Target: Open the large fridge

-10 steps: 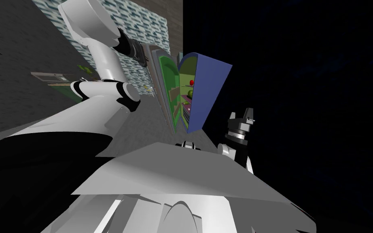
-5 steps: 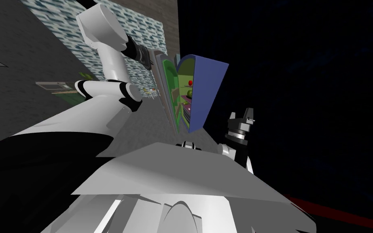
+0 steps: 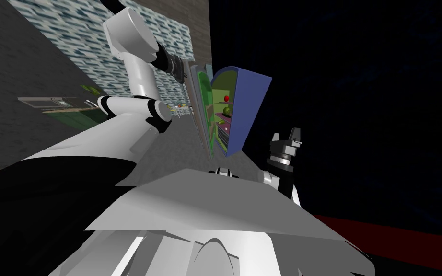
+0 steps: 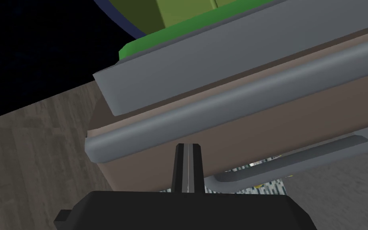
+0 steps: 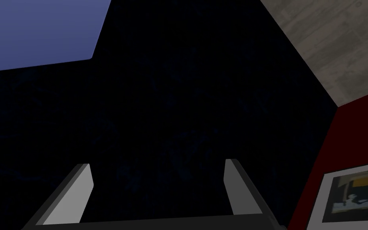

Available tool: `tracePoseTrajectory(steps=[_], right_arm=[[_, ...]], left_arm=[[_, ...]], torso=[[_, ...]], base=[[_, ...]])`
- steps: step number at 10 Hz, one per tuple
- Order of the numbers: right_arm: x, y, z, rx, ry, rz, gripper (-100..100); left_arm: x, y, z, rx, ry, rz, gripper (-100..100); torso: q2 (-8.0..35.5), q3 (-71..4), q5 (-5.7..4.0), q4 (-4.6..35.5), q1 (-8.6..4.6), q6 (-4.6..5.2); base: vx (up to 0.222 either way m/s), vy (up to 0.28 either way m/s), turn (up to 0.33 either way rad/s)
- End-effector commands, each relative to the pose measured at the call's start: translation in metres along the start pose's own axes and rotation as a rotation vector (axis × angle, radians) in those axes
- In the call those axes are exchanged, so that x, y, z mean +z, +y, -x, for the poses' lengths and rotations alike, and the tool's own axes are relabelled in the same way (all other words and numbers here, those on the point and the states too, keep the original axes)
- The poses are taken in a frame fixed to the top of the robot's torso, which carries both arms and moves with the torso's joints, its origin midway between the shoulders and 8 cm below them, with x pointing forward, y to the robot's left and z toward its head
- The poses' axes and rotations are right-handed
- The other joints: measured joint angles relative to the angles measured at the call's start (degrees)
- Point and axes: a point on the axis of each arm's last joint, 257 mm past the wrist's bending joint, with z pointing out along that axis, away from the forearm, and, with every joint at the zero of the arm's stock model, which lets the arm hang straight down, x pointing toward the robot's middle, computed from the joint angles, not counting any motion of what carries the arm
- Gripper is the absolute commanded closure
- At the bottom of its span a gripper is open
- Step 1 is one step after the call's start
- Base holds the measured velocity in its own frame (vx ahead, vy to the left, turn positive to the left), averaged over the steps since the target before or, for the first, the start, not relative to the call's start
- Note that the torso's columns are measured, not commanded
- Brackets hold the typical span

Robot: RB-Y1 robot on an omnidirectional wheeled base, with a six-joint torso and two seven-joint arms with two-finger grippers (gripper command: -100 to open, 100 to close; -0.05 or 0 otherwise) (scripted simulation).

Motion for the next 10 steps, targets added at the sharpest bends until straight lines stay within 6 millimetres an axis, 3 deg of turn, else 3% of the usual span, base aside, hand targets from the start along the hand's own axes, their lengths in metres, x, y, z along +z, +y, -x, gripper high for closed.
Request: tracePoseTrajectory(steps=[1,5,6,7,10], right_arm=[[0.0,0.0,0.0,0.0,0.0,0.0,0],[0.0,0.0,0.0,0.0,0.0,0.0,0],[0.0,0.0,0.0,0.0,0.0,0.0,0],[0.0,0.0,0.0,0.0,0.0,0.0,0],[0.0,0.0,0.0,0.0,0.0,0.0,0]], left_arm=[[0.005,0.001,-0.02,0.044,0.03,0.003,100],[0.017,0.003,-0.077,0.192,0.127,0.011,100],[0.01,-0.011,-0.068,0.168,0.103,-0.02,100],[0.005,-0.018,-0.072,0.179,0.122,-0.03,-100],[0.001,-0.019,-0.075,0.184,0.144,-0.029,-100]], torso=[[0.05,0.03,0.04,-0.05,0.1,0.05],[0.2,0.23,0.56,-0.2,0.96,-0.38],[0.43,0.38,0.63,-0.2,0.97,-0.52],[0.5,0.5,0.44,-0.01,0.42,-0.64],[0.42,0.34,0.22,0.15,0.45,-0.35]], base=[[-0.048,0.125,-0.052],[-0.099,0.252,-0.143],[-0.1,0.12,-0.045],[-0.015,0.132,0.007],[0.017,0.189,-0.01]])
